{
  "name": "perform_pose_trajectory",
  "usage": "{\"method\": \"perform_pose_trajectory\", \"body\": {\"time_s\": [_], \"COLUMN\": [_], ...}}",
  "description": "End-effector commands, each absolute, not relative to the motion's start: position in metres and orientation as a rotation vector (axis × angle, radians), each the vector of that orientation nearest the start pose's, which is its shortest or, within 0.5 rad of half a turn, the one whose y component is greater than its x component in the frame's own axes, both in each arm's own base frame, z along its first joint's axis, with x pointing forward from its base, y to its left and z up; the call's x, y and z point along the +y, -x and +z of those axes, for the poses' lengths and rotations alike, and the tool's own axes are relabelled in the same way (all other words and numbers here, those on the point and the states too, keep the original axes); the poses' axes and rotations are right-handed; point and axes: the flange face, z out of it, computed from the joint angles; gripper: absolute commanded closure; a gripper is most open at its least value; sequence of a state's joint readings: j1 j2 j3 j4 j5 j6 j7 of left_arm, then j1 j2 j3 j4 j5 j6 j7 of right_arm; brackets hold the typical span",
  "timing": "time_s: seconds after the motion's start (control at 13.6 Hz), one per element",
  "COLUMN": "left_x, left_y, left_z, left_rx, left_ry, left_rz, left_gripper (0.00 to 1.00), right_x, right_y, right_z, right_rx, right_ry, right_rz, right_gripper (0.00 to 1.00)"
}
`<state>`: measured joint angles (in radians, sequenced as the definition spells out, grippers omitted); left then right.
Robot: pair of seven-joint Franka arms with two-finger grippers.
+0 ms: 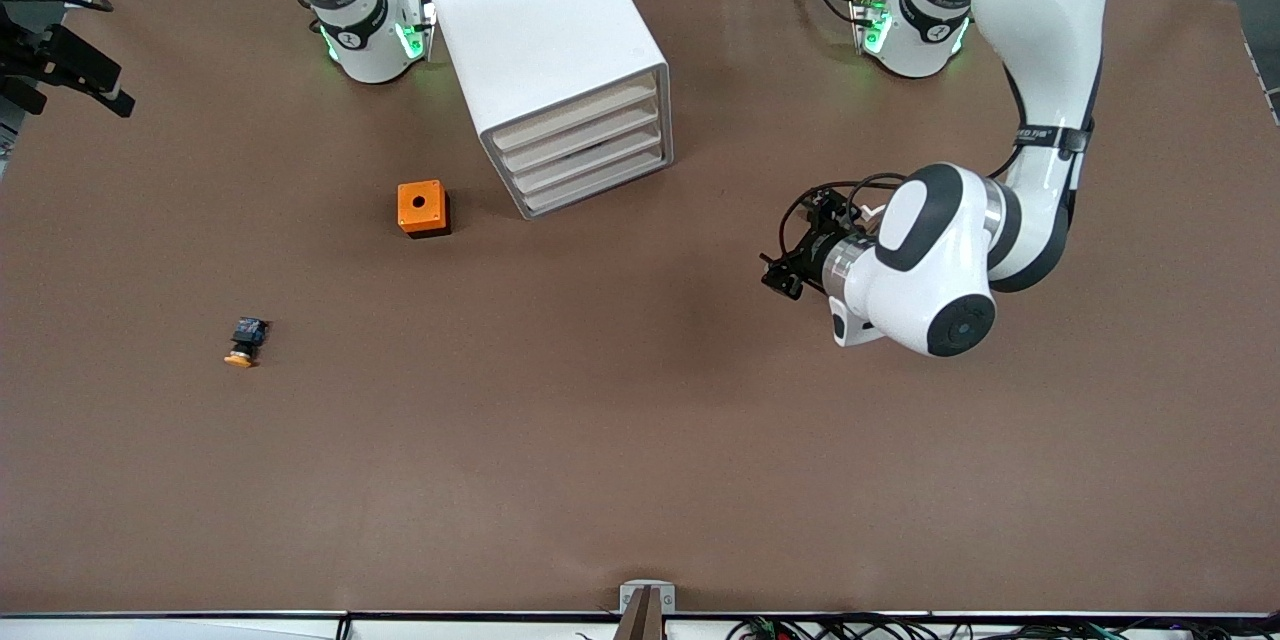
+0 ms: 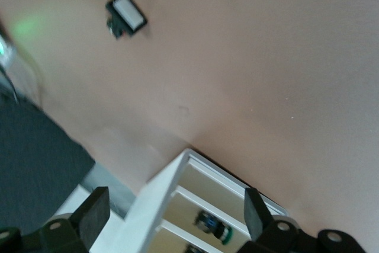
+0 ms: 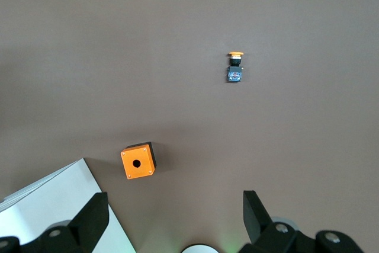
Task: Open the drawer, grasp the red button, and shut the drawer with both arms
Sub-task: 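Move the left gripper toward the white cabinet's drawer handle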
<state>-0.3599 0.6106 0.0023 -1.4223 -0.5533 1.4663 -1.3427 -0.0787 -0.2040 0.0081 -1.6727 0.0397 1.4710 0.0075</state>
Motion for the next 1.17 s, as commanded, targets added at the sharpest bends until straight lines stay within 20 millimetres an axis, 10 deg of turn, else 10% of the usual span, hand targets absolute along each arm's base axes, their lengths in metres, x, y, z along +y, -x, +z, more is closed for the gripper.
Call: {"method": "perform_pose_trajectory", "body": {"time_s": [0.0, 0.44, 1.1], "left_x": [-0.291, -0.291, -0.339], "left_y": [-0.605, -0.600, -0.568], "left_z": [0.305, 0.240, 0.227], "left_rx": [-1.585, -1.843, -1.813], "left_ry": [2.313, 1.739, 1.211], "left_rz": [1.285, 1.432, 1.528], "left_gripper": [0.00, 0.00, 0.00], "right_x": [-0.030, -0.029, -0.028], "right_y": [-0.472, -0.472, -0.472], "right_z": [0.675, 0.676, 0.676], "right_rx": [0.107, 0.105, 0.103], "right_ry": [3.109, 3.110, 3.110], "right_rz": [-0.009, -0.011, -0.011], "right_gripper": [0.00, 0.00, 0.00]}}
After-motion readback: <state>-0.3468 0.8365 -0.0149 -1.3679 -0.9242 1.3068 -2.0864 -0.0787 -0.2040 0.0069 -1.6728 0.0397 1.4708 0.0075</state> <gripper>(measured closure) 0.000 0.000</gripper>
